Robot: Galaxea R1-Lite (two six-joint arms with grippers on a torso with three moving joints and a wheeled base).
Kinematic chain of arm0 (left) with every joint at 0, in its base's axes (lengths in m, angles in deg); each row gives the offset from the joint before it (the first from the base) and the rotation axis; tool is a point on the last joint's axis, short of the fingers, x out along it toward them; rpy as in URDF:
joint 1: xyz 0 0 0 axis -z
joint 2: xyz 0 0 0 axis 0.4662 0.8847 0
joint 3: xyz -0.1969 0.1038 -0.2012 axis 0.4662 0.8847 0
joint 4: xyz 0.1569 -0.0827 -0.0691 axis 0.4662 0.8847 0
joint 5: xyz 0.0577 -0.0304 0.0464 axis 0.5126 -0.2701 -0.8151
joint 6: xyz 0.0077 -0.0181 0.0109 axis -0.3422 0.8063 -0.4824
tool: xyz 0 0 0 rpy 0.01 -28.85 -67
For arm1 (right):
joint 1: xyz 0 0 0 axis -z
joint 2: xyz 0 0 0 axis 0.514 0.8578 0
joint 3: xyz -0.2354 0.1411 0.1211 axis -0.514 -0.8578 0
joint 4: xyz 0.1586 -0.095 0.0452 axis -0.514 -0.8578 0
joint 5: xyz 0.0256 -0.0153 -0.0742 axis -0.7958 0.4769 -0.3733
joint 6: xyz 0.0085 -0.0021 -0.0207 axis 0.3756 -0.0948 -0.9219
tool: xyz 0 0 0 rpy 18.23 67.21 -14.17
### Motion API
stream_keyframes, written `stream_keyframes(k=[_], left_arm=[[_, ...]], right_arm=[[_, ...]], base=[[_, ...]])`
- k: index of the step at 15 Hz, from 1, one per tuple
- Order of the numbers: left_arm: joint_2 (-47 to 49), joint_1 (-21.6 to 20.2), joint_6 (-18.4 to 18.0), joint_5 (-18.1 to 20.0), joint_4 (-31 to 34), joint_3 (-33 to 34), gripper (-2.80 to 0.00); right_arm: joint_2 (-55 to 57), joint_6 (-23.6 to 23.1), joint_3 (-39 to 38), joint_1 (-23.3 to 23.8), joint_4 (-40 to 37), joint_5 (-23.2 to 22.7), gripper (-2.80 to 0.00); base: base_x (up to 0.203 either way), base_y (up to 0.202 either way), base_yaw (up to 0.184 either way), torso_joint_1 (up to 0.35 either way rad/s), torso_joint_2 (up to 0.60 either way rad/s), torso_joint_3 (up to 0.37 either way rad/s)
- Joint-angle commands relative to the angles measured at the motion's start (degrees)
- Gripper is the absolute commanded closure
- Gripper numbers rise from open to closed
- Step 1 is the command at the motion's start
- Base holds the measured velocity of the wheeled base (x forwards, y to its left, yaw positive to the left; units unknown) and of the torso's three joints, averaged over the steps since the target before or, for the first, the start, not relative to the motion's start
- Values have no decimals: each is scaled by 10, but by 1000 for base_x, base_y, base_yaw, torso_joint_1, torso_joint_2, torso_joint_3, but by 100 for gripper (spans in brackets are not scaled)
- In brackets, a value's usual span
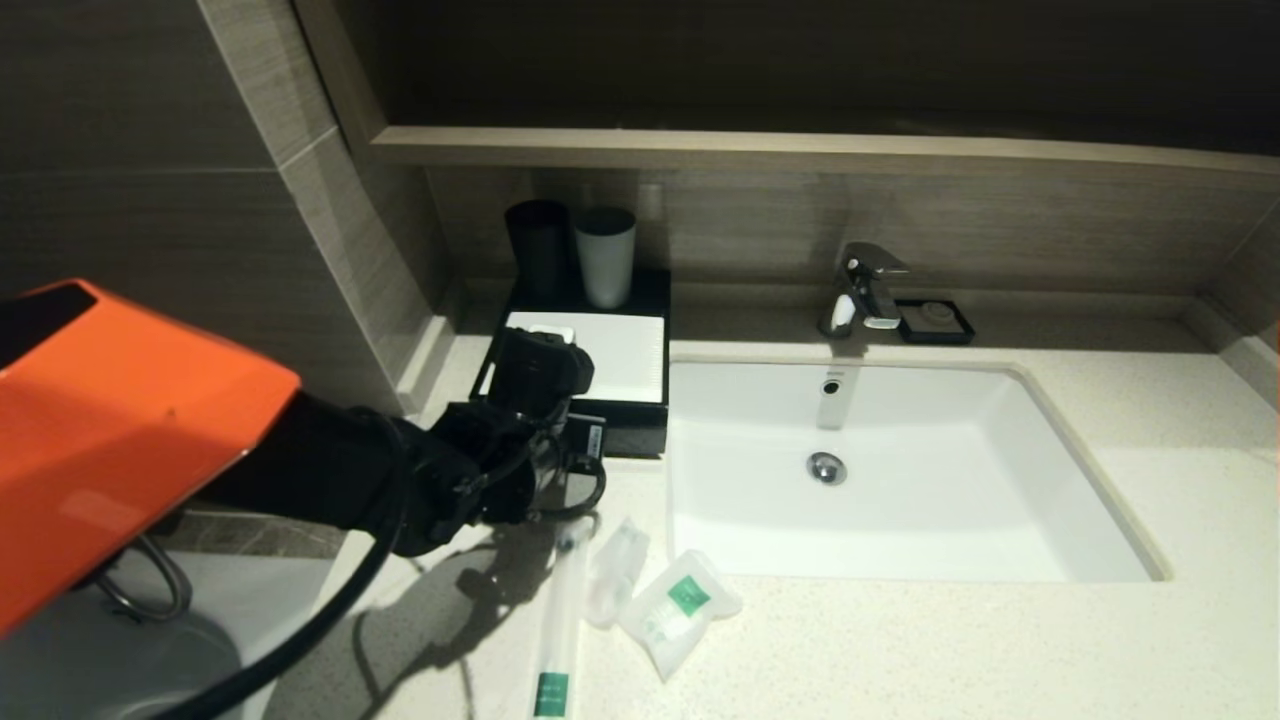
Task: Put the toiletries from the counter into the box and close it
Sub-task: Open the drawer
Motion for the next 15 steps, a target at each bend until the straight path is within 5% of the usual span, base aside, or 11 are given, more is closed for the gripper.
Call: stream_keyframes(k=[1,15], left_arm=[[-3,0,0,-2,1,7,0],[-56,1,3,-1,1,83,0]], right_arm=[[0,0,0,0,0,0,0],[0,0,0,0,0,0,0]], base=[[0,0,0,0,0,0],[0,0,0,0,0,0]])
